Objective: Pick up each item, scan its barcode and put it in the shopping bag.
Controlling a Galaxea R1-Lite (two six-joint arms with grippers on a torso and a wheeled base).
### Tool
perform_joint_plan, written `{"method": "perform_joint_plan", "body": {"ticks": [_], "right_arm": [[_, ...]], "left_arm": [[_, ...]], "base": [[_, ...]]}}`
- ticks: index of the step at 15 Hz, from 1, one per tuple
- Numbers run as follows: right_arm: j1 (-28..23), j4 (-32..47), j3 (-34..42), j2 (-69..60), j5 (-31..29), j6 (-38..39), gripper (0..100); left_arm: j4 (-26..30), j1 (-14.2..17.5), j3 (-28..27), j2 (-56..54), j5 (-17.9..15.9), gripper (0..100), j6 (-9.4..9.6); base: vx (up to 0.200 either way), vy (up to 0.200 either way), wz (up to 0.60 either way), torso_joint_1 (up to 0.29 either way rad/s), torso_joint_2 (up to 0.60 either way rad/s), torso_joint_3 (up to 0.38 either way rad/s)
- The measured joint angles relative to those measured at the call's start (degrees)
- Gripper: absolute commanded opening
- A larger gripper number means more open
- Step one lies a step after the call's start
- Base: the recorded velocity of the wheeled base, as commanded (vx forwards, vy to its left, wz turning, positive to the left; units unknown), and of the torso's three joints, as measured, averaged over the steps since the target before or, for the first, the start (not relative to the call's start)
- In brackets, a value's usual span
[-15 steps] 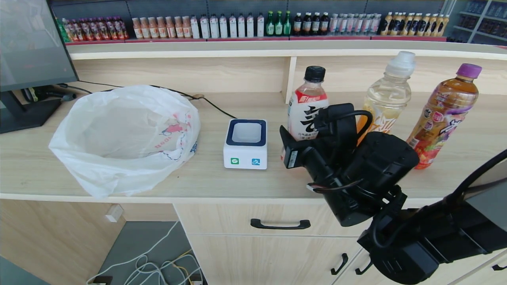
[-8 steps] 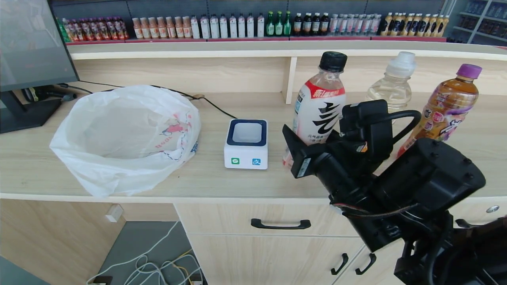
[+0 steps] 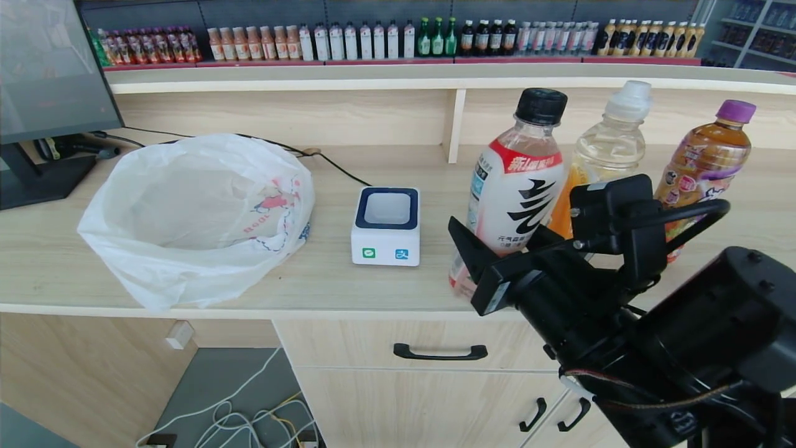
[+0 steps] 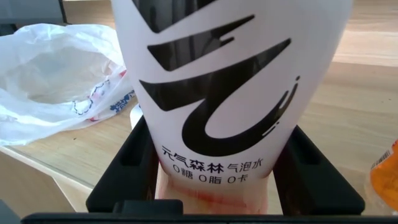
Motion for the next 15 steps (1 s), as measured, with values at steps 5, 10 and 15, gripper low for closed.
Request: {"method": "perform_joint_plan", "body": {"ticks": [5, 10, 15], "right_arm": [[-0.94, 0.33, 3.22, -3.63, 0.33, 0.68, 0], [-1.07, 3.32, 7.28, -10.36, 2.33, 1.61, 0], [-2.19, 4.11, 8.20, -12.98, 13.80, 10.12, 0]], "left_arm": [[0.00, 0.00, 0.00, 0.00, 0.00, 100, 0.00], [0.00, 0.00, 0.00, 0.00, 0.00, 100, 0.00], [-0.02, 0.00, 0.00, 0.00, 0.00, 100, 0.00]], "base": [[0.000, 0.000, 0.00, 0.000, 0.00, 0.000], [0.000, 0.000, 0.00, 0.000, 0.00, 0.000], [0.000, 0.000, 0.00, 0.000, 0.00, 0.000]]}}
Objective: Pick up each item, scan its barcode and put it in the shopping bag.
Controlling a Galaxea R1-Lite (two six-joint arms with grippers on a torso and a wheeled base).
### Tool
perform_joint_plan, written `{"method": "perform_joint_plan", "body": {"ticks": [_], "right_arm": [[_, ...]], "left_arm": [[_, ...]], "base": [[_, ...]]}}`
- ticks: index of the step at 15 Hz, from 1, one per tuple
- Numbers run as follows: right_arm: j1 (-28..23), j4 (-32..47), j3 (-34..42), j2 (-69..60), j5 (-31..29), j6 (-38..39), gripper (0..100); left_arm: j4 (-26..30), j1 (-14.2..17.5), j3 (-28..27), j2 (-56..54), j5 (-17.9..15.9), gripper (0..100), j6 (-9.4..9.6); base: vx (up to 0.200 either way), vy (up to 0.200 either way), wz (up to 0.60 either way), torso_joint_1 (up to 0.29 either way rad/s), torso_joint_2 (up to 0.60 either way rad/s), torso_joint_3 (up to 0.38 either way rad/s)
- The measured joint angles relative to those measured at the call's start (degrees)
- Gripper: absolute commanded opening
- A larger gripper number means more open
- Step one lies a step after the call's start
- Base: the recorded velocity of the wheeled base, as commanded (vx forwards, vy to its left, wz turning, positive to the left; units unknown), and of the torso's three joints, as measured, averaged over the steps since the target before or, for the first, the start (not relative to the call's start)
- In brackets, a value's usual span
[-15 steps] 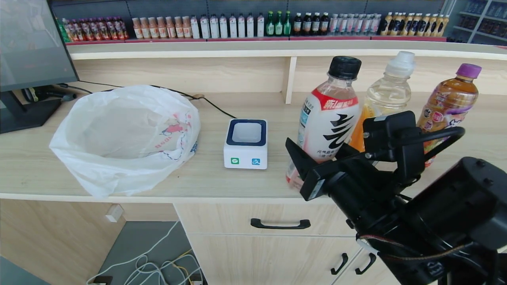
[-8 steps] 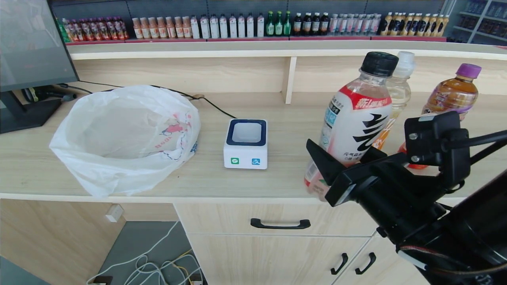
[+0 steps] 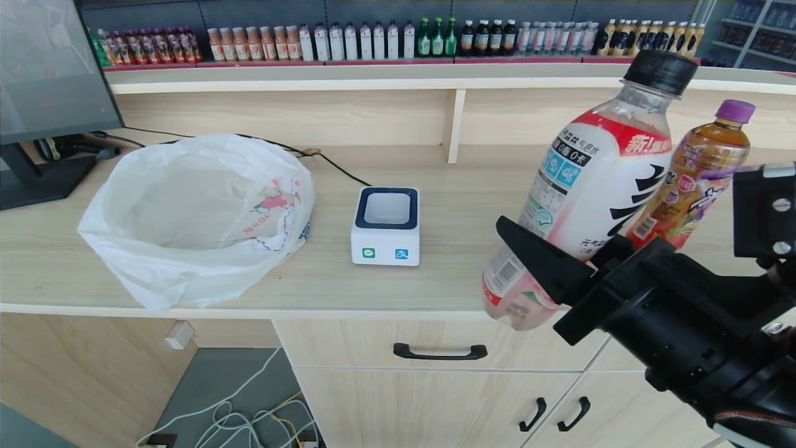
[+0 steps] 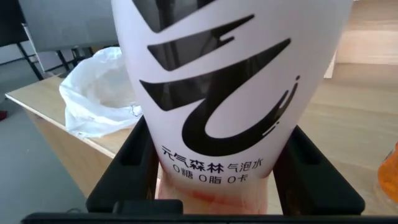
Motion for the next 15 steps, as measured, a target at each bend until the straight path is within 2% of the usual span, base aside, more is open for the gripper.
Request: {"method": "perform_joint_plan", "body": {"ticks": [5, 7, 10, 13, 15], "right_arm": [[-1.50, -1.08, 0.26, -0.24, 9.59, 9.61, 0], [-1.63, -4.82, 0.33, -0.29, 13.03, 18.91, 0], [-1.55, -10.58, 0.65, -0.18, 14.76, 29.44, 0], [-1.44, -10.59, 0.76, 0.55, 14.87, 37.72, 0], [-1.19, -10.67, 0.76, 1.05, 14.85, 39.99, 0]], "left_arm": [[-0.02, 0.00, 0.00, 0.00, 0.00, 100, 0.00], [-0.02, 0.00, 0.00, 0.00, 0.00, 100, 0.00], [-0.05, 0.00, 0.00, 0.00, 0.00, 100, 0.00], [-0.11, 0.00, 0.00, 0.00, 0.00, 100, 0.00], [-0.13, 0.00, 0.00, 0.00, 0.00, 100, 0.00]], "base": [[0.000, 0.000, 0.00, 0.000, 0.00, 0.000], [0.000, 0.000, 0.00, 0.000, 0.00, 0.000], [0.000, 0.000, 0.00, 0.000, 0.00, 0.000], [0.000, 0.000, 0.00, 0.000, 0.00, 0.000], [0.000, 0.000, 0.00, 0.000, 0.00, 0.000]]}}
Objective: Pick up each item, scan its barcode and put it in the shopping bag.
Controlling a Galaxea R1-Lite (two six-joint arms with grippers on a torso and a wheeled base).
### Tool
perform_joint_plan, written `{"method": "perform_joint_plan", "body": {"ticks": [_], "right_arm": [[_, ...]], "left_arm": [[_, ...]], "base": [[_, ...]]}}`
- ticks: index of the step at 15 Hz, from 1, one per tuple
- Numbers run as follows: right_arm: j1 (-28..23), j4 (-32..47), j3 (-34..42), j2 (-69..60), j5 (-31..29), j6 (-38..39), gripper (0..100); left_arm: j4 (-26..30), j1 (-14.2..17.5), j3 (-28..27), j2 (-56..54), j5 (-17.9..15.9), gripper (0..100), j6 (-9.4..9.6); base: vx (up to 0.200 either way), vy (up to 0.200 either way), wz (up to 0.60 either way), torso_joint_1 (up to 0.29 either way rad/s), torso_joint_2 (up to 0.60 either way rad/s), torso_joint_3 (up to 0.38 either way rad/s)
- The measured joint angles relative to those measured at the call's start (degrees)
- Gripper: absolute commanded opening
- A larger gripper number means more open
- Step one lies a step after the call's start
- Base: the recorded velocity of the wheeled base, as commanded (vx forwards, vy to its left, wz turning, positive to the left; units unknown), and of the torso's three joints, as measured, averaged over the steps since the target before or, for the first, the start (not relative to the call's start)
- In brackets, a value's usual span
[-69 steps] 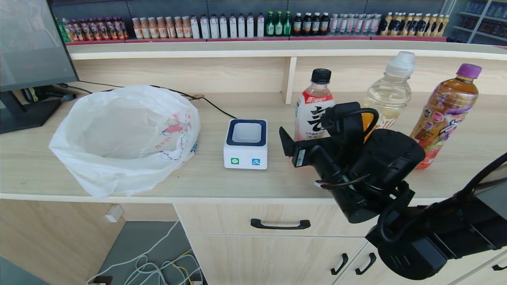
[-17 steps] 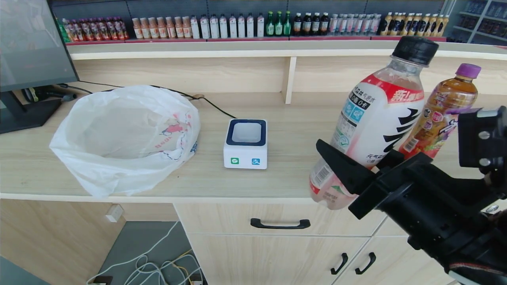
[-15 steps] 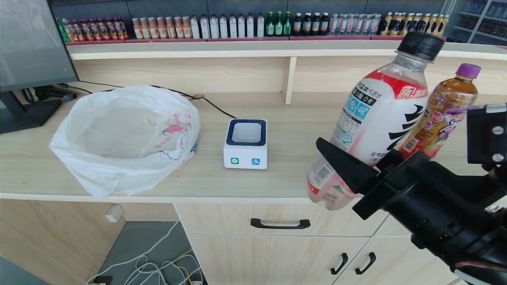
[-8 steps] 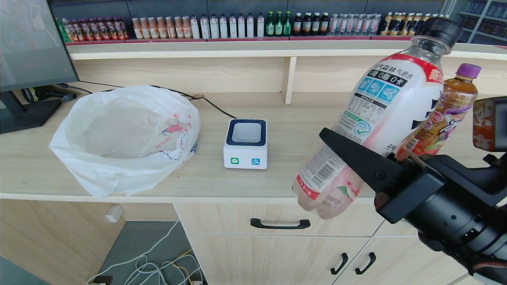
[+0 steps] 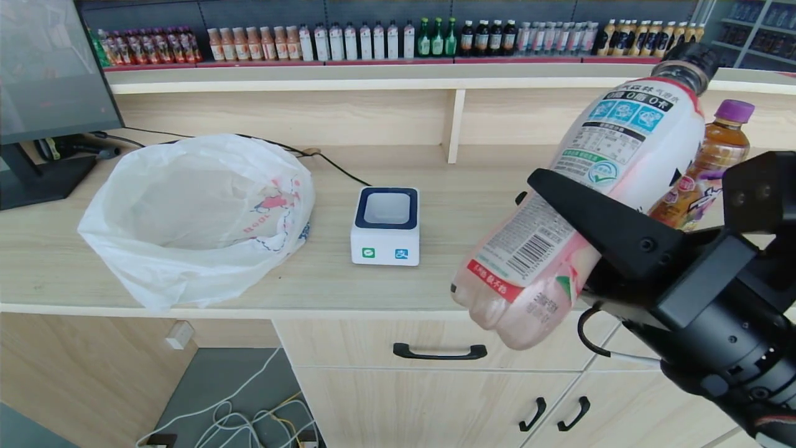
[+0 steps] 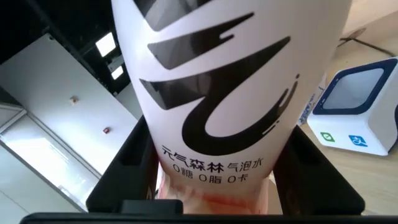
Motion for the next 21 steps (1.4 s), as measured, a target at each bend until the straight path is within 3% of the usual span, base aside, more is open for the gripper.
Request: {"method": "perform_joint_plan", "body": {"ticks": [7, 21], "right_arm": [[4.05, 0.00, 1.68, 1.02, 0.00, 12.84, 0], [4.35, 0.07, 3.85, 1.13, 0.00, 14.02, 0]], "left_arm": [[-0.27, 0.00, 0.00, 0.00, 0.00, 100, 0.00], [-0.11, 0.00, 0.00, 0.00, 0.00, 100, 0.00]], "base": [[0.000, 0.000, 0.00, 0.000, 0.00, 0.000], [0.000, 0.000, 0.00, 0.000, 0.00, 0.000]]}}
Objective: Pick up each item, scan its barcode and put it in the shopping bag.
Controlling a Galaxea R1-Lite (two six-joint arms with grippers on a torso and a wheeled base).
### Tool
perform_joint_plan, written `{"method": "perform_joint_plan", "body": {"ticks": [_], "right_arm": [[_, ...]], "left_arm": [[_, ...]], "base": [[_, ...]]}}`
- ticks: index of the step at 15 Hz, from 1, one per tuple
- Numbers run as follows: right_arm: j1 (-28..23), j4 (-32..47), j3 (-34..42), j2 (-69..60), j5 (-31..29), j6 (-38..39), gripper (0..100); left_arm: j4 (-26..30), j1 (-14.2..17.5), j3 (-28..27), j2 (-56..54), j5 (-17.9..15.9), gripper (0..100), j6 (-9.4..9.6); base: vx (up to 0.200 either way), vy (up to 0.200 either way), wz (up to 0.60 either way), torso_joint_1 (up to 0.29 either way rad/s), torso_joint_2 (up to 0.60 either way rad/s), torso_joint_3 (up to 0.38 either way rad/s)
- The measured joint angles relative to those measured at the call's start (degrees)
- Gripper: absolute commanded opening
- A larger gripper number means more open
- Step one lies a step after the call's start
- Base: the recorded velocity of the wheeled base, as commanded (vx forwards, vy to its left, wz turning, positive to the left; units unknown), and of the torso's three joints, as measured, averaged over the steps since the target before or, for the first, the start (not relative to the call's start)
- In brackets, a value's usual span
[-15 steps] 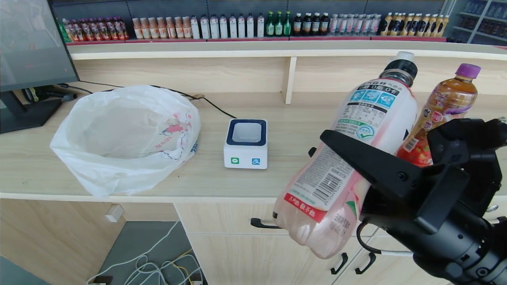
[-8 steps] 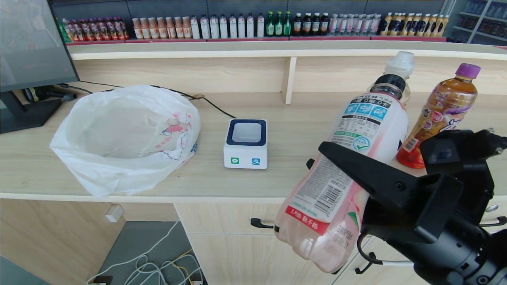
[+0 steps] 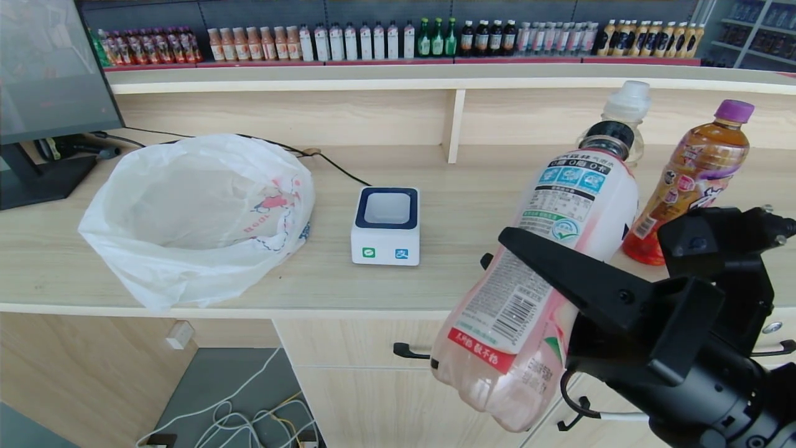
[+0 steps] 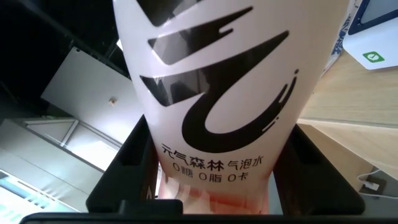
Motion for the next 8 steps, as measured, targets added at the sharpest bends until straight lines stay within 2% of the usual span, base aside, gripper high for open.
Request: {"method": "perform_joint_plan", "body": {"ticks": [8], "right_arm": [[-0.11, 0.00, 0.63, -0.20, -0.02, -1.87, 0]], "left_arm": [[0.09, 0.00, 0.00, 0.00, 0.00, 100, -0.02]], "base": [[0.000, 0.000, 0.00, 0.000, 0.00, 0.000]]}}
